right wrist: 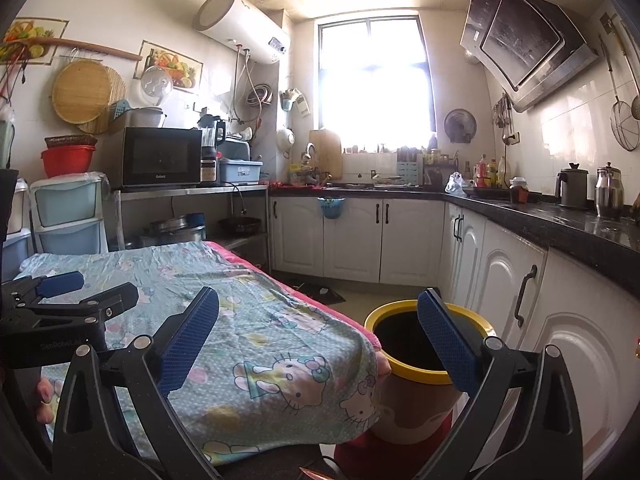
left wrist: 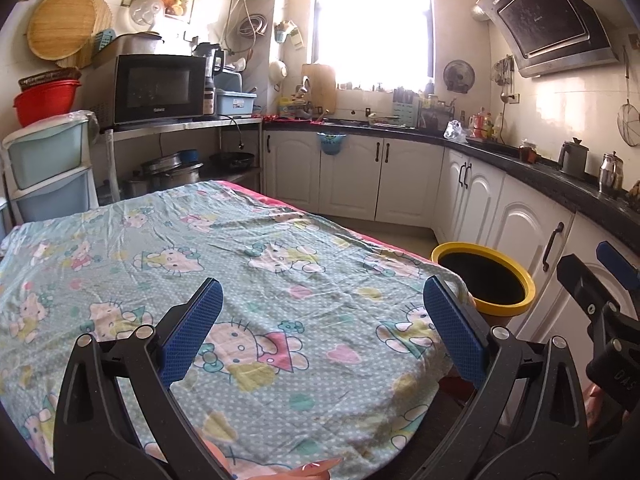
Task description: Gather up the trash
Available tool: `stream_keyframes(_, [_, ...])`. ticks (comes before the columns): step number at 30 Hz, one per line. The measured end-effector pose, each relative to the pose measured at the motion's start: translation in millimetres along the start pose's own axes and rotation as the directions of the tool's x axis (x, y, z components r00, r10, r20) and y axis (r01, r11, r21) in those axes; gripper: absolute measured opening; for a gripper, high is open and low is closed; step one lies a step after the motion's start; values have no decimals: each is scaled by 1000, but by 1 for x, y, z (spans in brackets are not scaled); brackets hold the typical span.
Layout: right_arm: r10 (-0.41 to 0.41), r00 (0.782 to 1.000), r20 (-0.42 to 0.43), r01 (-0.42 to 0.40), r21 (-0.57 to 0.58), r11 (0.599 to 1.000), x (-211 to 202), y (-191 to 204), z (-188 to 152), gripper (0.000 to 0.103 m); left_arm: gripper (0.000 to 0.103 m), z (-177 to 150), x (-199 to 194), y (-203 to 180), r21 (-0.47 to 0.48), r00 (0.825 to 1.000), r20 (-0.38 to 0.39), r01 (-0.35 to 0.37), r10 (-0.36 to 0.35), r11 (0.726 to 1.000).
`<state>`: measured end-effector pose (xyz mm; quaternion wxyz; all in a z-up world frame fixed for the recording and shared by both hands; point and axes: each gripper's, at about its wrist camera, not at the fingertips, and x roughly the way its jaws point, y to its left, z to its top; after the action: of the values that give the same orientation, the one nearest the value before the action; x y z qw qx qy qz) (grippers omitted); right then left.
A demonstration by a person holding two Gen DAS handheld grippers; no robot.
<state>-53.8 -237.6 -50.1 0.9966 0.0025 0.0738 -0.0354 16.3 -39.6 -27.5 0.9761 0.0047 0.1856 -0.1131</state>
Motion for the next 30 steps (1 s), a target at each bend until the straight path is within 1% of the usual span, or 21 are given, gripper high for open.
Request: stream_keyframes(30, [4, 1000, -7, -4, -3, 1000, 2, -2, -1, 97, 92, 6, -5, 1, -1, 1000, 24, -3, 3, 1000])
